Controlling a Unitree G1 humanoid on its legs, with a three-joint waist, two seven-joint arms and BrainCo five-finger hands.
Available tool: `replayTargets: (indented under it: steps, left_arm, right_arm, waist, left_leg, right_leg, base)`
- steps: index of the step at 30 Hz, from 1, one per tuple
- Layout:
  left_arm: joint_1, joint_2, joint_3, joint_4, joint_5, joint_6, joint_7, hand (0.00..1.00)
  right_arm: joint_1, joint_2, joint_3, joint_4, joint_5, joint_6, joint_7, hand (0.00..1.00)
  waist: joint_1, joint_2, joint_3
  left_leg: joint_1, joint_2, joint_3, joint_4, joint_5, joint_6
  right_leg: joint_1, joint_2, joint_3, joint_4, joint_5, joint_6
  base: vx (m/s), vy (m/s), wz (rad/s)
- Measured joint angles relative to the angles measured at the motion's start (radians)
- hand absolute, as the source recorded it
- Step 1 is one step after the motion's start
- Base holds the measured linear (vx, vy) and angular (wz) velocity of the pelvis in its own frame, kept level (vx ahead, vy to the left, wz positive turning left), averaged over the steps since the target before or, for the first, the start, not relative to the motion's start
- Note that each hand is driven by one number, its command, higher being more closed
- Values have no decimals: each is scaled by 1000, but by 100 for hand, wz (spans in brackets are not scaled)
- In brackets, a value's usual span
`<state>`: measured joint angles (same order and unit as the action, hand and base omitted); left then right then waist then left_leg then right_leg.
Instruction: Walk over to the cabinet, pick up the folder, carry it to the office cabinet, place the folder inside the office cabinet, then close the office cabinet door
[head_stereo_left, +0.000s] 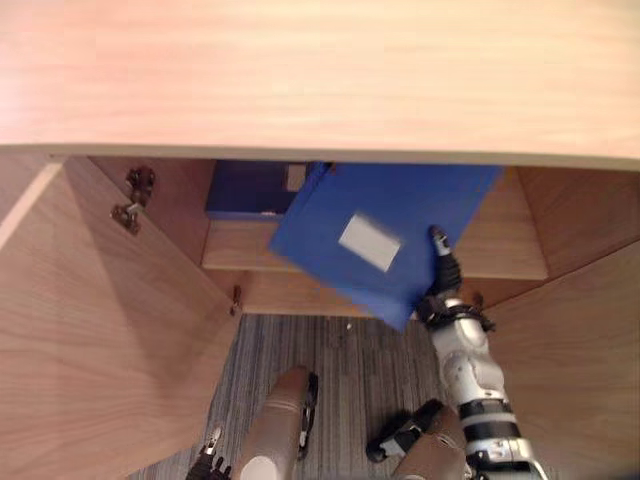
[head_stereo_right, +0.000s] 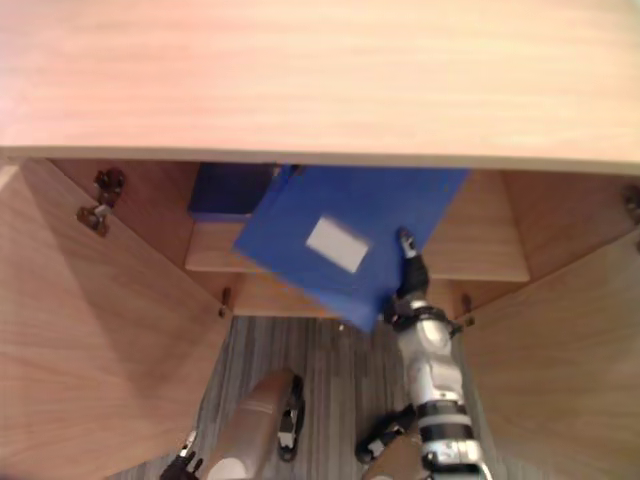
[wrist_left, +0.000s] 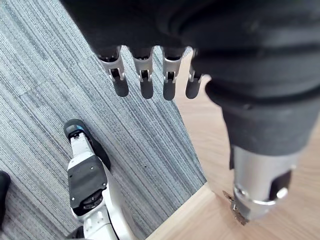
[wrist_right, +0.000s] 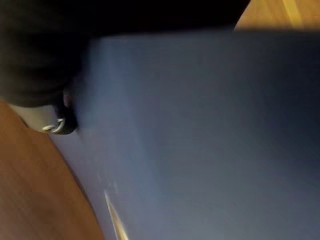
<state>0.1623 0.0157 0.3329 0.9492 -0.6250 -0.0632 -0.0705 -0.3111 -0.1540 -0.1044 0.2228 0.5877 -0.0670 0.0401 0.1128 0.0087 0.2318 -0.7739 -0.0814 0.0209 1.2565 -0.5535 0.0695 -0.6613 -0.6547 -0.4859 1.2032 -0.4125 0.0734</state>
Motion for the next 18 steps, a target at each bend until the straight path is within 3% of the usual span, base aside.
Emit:
replayTargets:
  steps: [5,8,12,13,18]
  left_arm:
    - [-9,29,-79,-18,-6,6,-30,0]
    - [-22,53,-164,-20,4,7,-43,0]
    - [-37,81,-254,-43,11,9,-57,0]
    - [-41,87,-280,-48,9,10,-57,0]
    - [-45,108,-328,-57,11,17,-55,0]
  right_arm:
    - [-217,-27,-112,161,52,-32,-107,100]
    - [-389,-82,-170,345,99,-38,-179,100]
    - [-515,-151,-231,511,293,-39,-217,100]
    - [-562,-179,-246,568,393,-43,-229,100]
    - [-717,-285,-211,681,557,-46,-268,100]
  waist:
    - [16,10,31]
    - [30,36,51]
    - [59,58,74]
    - [66,69,83]
    - [77,93,101]
  left_leg:
    - [-107,-2,19,95,-26,19]
    - [-199,9,24,148,-27,22]
    - [-298,14,16,206,-26,25]
    - [-330,14,8,230,-27,25]
    - [-395,-1,-21,281,-33,8]
  right_leg:
    - [-139,-7,87,90,-19,-9]
    - [-241,7,129,131,-20,-12]
    - [-338,12,153,183,-31,-31]
    - [-367,18,168,204,-36,-35]
    - [-416,14,187,266,-74,-37]
  base:
    - [-37,17,-4]
    - [-17,-13,-6]
    - [-6,-31,1]
    - [-10,-72,11]
    - [-27,-73,18]
